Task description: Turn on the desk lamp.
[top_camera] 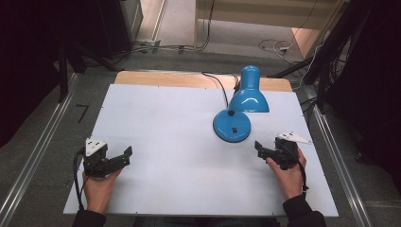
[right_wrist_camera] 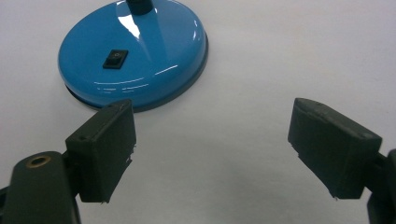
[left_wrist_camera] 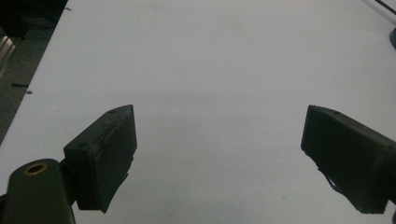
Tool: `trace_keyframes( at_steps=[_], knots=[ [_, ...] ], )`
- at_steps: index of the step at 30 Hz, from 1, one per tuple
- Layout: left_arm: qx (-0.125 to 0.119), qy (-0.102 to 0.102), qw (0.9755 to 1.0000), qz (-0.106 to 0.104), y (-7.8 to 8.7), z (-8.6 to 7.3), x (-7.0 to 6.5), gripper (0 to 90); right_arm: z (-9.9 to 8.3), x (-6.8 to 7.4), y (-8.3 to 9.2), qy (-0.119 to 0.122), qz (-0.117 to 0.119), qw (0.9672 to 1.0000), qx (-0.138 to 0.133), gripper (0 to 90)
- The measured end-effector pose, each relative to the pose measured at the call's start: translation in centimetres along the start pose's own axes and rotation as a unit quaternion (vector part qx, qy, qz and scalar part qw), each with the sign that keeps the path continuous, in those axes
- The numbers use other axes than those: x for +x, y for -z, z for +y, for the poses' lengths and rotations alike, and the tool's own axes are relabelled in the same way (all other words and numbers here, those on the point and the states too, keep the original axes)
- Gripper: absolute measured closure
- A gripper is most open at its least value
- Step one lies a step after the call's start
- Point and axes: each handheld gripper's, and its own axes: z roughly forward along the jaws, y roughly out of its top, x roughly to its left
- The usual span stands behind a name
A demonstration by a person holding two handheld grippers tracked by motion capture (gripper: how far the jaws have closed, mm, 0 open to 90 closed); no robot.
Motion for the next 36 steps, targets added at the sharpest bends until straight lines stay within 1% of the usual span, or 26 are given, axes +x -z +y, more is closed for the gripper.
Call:
trace_keyframes(
  at_steps=[12,18,30,34,36],
  knots=[
    [0.002,0.003,1.0,-0.007,-0.1,-0.1,0.1,10.9,0.4,1.0,-0.5,0.011,0.005,0.9999,-0.002,13.8],
    [0.002,0.003,0.9999,-0.009,-0.1,-0.1,0.0,11.0,0.7,1.3,-0.7,0.01,0.007,0.9999,-0.005,13.8],
    [0.002,0.004,0.9999,-0.012,-0.1,-0.1,0.0,11.3,1.2,2.0,-1.3,0.015,0.016,0.9997,-0.005,14.2],
    [0.003,0.004,0.9999,-0.013,-0.1,-0.1,0.0,11.3,1.3,2.3,-1.5,0.013,0.018,0.9997,-0.006,16.3],
    [0.003,0.004,0.9999,-0.013,-0.1,-0.1,0.0,11.5,1.4,2.5,-1.6,0.015,0.019,0.9997,-0.006,16.9]
  ],
)
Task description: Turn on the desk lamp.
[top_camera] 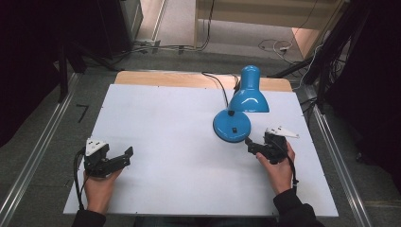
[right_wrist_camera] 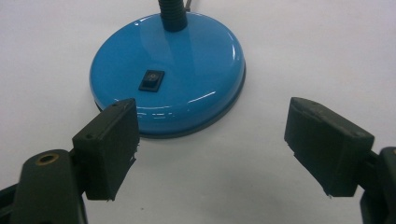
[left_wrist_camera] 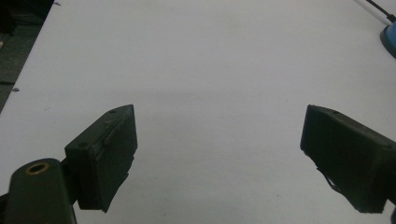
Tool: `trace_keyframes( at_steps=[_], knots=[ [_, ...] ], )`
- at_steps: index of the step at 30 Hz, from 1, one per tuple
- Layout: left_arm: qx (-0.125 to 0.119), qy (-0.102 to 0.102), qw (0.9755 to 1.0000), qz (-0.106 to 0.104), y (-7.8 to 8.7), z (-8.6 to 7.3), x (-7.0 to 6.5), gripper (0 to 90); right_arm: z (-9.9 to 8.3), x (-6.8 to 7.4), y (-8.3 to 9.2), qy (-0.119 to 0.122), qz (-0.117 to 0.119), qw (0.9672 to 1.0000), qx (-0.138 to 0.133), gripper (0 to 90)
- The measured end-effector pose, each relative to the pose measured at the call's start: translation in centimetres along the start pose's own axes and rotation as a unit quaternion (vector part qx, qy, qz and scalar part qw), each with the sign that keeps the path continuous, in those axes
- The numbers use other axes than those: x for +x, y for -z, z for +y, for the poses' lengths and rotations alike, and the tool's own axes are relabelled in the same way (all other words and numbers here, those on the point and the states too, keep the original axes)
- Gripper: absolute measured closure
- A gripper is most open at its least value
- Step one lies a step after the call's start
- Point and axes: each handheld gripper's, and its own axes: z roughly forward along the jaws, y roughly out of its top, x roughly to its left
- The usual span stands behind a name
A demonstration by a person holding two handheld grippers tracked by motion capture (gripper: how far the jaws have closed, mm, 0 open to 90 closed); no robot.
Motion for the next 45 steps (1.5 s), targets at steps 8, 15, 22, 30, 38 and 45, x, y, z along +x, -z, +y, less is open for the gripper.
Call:
trace_keyframes(
  at_steps=[8,15,22,30,38,45],
  knots=[
    [0.0,0.0,1.0,-0.001,0.0,0.0,0.0,11.9,0.3,0.6,-0.4,0.003,-0.001,0.9999,-0.014,29.8],
    [0.0,0.0,1.0,-0.003,0.0,0.0,0.0,12.3,0.4,0.9,-1.6,0.007,0.018,0.9992,-0.037,56.0],
    [0.0,0.001,1.0,-0.003,0.0,0.0,0.0,12.6,0.9,2.0,-2.4,0.02,0.019,0.9993,-0.024,77.0],
    [0.0,0.002,1.0,-0.003,0.0,0.0,0.1,12.7,1.3,2.7,-3.4,0.024,0.026,0.9993,-0.015,87.5],
    [0.002,0.0,1.0,-0.004,-0.1,0.0,0.1,13.4,1.5,2.9,-3.9,0.021,0.029,0.9992,-0.017,87.5],
    [0.003,0.001,1.0,-0.003,-0.1,-0.1,0.2,13.3,1.9,3.1,-4.4,0.017,0.033,0.9992,-0.018,87.5]
  ],
)
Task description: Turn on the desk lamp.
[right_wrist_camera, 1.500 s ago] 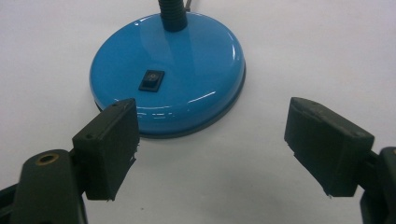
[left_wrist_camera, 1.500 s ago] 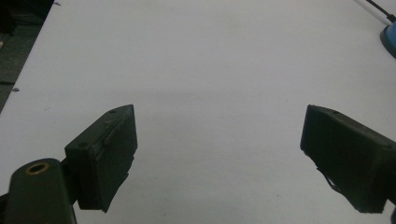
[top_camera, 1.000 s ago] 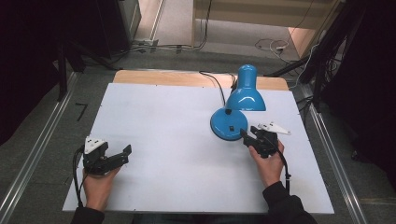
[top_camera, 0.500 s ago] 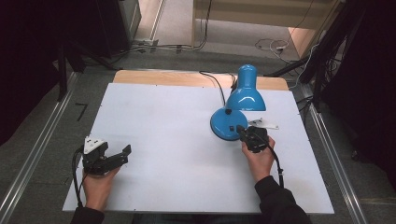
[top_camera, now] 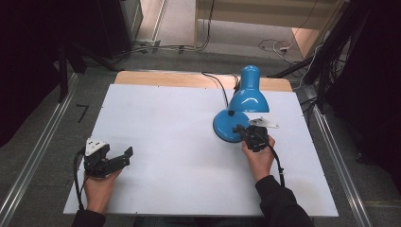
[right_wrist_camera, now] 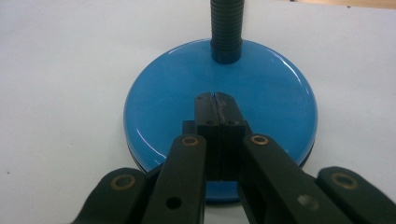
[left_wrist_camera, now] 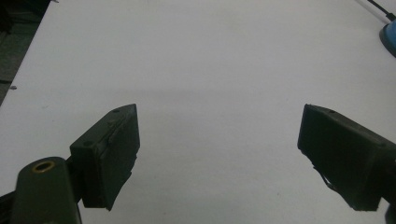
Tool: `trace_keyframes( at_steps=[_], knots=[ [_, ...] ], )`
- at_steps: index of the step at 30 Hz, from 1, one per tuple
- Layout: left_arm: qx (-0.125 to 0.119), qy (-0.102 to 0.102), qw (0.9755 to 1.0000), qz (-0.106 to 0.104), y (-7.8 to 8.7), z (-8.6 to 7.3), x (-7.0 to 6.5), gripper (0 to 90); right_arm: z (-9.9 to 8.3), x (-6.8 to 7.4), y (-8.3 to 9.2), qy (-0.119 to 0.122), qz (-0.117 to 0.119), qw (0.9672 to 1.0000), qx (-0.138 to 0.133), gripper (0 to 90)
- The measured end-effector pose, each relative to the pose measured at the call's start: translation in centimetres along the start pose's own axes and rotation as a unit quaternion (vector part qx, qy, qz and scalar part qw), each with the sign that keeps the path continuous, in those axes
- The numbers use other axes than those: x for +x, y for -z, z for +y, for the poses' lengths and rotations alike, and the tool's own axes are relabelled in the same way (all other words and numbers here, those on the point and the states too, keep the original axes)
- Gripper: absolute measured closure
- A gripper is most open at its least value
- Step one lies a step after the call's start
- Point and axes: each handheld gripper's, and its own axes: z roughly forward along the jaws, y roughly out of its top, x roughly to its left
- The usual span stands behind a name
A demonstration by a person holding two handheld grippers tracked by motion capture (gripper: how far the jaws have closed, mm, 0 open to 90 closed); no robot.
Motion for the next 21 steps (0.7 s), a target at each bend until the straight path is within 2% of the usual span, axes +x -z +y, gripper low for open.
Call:
trace_keyframes(
  at_steps=[21],
  knots=[
    [0.003,0.001,1.0,-0.001,-0.03,-0.02,-0.01,13.6,0.03,0.22,-0.9,0.004,-0.002,1.0,0.006,87.5]
  ],
)
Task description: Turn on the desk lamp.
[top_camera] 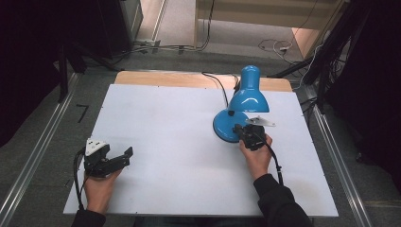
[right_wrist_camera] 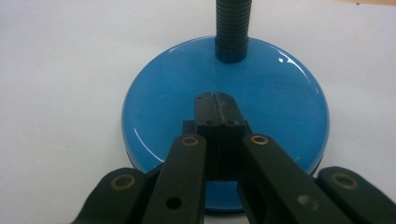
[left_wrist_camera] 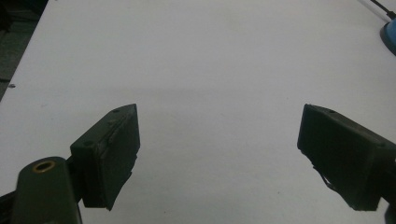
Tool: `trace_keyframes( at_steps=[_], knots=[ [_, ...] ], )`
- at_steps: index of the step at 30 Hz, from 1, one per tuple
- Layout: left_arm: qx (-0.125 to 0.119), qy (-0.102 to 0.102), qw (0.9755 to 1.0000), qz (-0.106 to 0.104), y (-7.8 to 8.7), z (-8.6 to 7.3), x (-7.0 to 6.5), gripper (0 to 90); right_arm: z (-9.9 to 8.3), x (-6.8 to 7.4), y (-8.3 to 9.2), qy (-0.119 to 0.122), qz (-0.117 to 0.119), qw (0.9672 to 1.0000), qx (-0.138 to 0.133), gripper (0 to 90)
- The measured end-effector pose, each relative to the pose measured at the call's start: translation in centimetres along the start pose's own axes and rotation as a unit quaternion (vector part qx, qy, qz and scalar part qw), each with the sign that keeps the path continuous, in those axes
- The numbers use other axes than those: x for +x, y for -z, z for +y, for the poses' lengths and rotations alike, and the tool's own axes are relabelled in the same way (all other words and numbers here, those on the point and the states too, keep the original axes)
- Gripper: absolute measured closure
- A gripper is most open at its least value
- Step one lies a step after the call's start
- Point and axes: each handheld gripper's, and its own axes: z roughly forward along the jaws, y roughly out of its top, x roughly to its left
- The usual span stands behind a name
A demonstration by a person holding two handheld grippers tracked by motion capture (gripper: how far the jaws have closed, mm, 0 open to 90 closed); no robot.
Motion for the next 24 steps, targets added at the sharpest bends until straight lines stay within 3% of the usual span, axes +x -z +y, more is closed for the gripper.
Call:
trace_keyframes(
  at_steps=[24],
  knots=[
    [0.001,0.001,1.0,-0.002,0.02,-0.02,0.03,13.9,-0.26,0.1,-0.36,0.005,-0.007,1.0,0.002,87.7]
  ],
)
